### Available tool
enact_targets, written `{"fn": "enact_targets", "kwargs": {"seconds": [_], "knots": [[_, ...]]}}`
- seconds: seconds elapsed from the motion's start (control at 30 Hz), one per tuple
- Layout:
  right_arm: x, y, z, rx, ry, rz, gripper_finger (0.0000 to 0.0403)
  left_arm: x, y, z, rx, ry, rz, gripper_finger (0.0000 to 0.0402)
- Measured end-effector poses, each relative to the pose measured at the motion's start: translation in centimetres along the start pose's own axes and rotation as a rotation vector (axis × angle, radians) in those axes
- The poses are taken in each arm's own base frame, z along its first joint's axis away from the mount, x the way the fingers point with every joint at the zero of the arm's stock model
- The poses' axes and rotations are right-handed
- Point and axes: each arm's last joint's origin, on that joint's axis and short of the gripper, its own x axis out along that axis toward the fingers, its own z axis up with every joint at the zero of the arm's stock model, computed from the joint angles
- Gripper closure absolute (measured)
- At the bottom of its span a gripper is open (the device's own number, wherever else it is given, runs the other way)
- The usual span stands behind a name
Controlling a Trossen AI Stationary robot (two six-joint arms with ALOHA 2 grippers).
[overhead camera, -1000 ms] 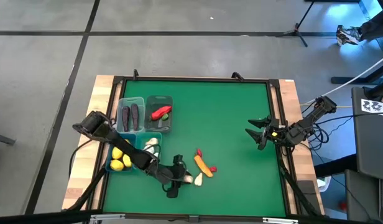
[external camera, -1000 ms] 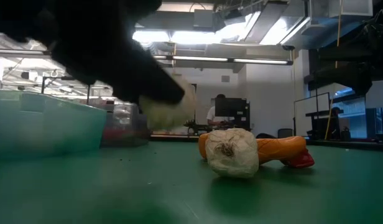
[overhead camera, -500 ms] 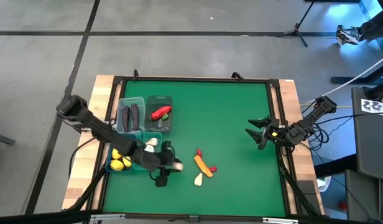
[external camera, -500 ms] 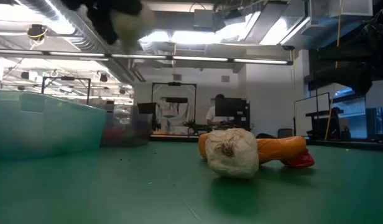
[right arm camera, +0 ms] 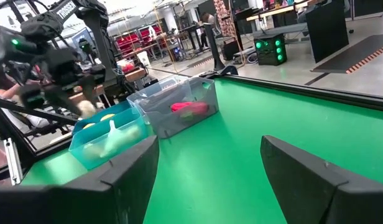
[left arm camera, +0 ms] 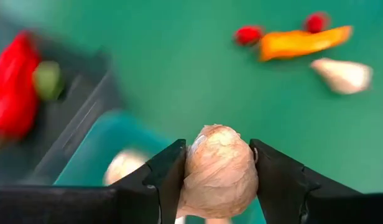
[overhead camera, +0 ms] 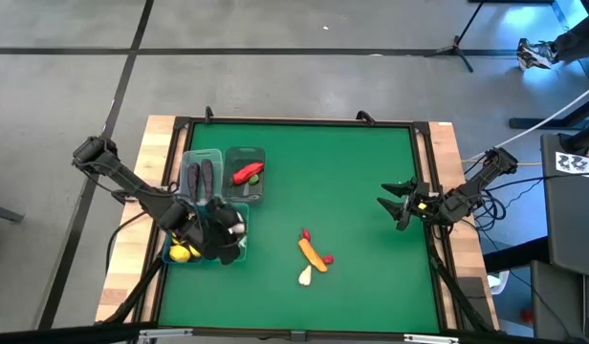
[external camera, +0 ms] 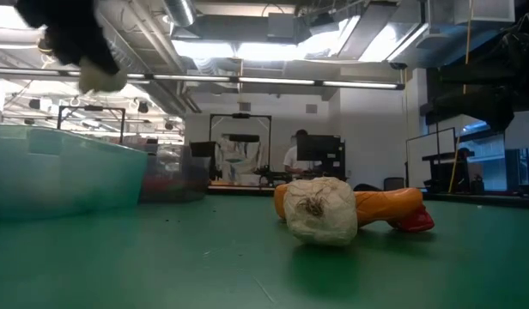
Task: Sort produce into baskets
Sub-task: Put the white garlic into the green bin
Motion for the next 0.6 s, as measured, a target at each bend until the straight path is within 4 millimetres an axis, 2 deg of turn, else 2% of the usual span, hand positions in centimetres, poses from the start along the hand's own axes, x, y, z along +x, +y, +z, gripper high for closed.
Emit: {"fn": "enact_targets", "kwargs": {"seconds": [0.13,0.3,0.43,0.6], "knots": [[0.0,0.0,0.0,0.000,0.000,0.000,0.0123,0.0,1.1,-0.8,-0.139,0.039,0.128,0.0235],[0.0,0.0,0.0,0.001,0.000,0.000,0.0123,-0.2,2.1,-1.1,-0.304,-0.021,0.245,0.0235],[0.0,0.0,0.0,0.002,0.000,0.000,0.0123,-0.2,2.4,-1.1,-0.441,-0.107,0.281,0.0235],[0.0,0.0,0.0,0.002,0.000,0.000,0.0123,0.4,2.2,-1.4,-0.486,-0.135,0.307,0.0235]]}}
